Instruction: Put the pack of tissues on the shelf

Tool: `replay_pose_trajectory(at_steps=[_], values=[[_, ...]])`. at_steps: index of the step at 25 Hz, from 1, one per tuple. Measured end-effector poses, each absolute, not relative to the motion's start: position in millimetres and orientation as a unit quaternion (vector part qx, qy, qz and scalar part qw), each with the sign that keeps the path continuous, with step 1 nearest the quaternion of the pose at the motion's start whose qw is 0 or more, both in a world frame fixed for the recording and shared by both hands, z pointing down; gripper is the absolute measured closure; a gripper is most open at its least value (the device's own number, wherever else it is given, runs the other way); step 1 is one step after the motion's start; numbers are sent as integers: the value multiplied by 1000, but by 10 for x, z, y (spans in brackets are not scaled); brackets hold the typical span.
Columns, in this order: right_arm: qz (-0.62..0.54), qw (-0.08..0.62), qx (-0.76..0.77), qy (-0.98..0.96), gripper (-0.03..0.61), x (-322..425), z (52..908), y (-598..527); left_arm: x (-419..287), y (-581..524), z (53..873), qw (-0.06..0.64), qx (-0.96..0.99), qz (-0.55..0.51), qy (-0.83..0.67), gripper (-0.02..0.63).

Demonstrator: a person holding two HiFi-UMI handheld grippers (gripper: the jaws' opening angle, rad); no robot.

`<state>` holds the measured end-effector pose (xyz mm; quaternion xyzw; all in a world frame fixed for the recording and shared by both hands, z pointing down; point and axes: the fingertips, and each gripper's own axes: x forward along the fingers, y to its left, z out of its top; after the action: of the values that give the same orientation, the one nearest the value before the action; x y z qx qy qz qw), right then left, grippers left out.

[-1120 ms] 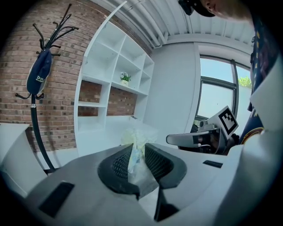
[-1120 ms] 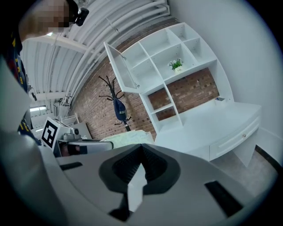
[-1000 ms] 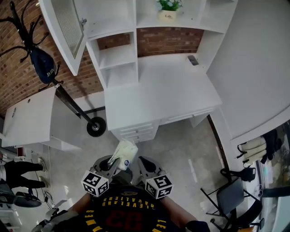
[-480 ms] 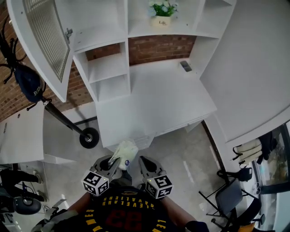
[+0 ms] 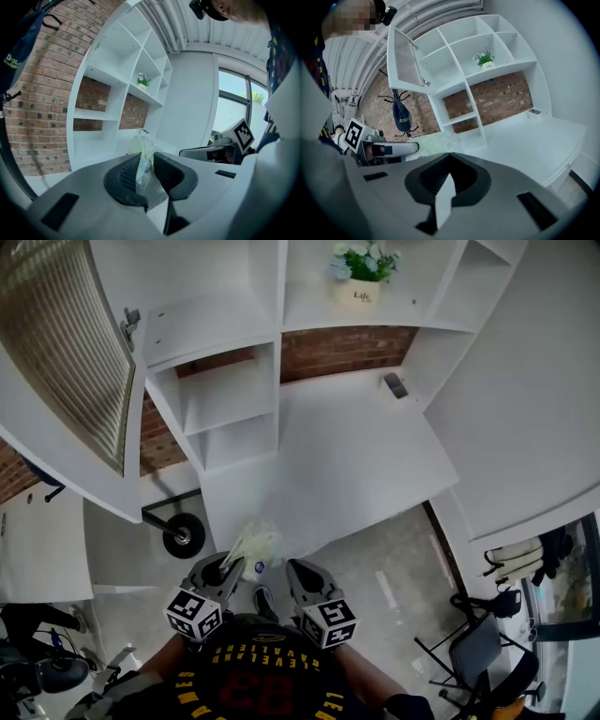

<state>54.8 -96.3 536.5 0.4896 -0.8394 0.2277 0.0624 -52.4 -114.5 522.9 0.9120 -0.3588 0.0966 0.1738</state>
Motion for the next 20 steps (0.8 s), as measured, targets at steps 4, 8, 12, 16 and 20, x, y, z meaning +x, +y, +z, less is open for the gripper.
replay_pose_trajectory(at_steps=[4,8,12,16,20], values=[[234,69,488,-838,581,493,5449,-1155,-614,-1376,5256,187,910,85,-360,554],[240,61,501,-829,581,577,5433,-1349,-634,-1602,5199,181,910,84,-363,554],[243,51,502,-829,581,658,5386,-1593,-583,-1823,5154,172,911,85,-366,554],[243,54,483,-840,581,709,5386,-1823,-534,-1992,5105,168,902,81,-389,554],[233,60,451,-859,581,688,5296,-2091,-523,-2132,5030,164,890,75,-419,554]])
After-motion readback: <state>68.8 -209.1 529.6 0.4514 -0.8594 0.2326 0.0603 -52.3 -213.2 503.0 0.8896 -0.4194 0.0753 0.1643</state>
